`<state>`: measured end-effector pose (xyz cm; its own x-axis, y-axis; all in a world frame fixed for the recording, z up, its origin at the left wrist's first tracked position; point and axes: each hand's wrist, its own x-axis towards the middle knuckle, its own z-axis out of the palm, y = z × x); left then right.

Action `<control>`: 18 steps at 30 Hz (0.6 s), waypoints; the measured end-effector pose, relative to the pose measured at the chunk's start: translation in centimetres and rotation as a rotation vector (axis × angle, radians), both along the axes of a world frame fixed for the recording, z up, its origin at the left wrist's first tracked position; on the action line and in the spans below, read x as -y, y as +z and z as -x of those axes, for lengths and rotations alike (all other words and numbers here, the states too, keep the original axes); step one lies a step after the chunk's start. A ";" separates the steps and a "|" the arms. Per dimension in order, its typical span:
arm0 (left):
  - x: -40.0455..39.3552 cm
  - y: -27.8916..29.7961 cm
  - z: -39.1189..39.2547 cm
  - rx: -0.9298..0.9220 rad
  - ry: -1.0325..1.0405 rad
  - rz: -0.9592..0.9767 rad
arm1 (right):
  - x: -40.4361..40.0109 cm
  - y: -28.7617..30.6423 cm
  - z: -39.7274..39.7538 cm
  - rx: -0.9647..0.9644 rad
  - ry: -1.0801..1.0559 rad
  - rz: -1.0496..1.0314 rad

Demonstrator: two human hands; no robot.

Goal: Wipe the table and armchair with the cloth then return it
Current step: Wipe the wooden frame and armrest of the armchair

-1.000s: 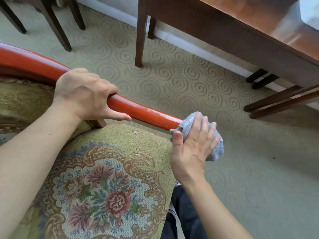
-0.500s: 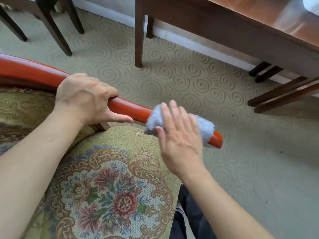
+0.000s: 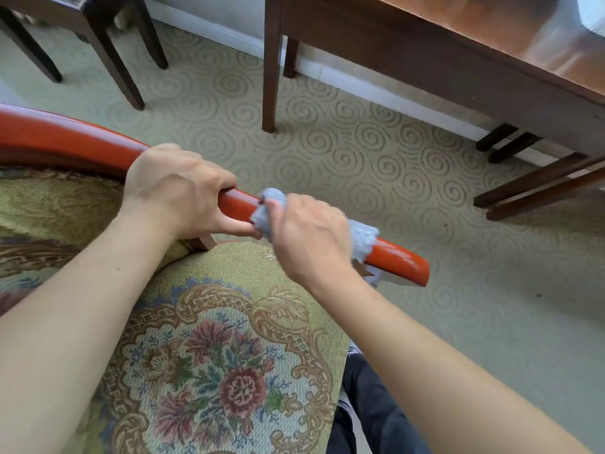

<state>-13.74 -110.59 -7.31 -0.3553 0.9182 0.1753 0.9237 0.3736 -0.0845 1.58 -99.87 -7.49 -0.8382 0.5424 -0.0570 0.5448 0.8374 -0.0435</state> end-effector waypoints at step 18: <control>0.0 0.6 0.1 0.030 0.018 0.046 | -7.4 0.4 -8.3 0.196 -0.120 -0.020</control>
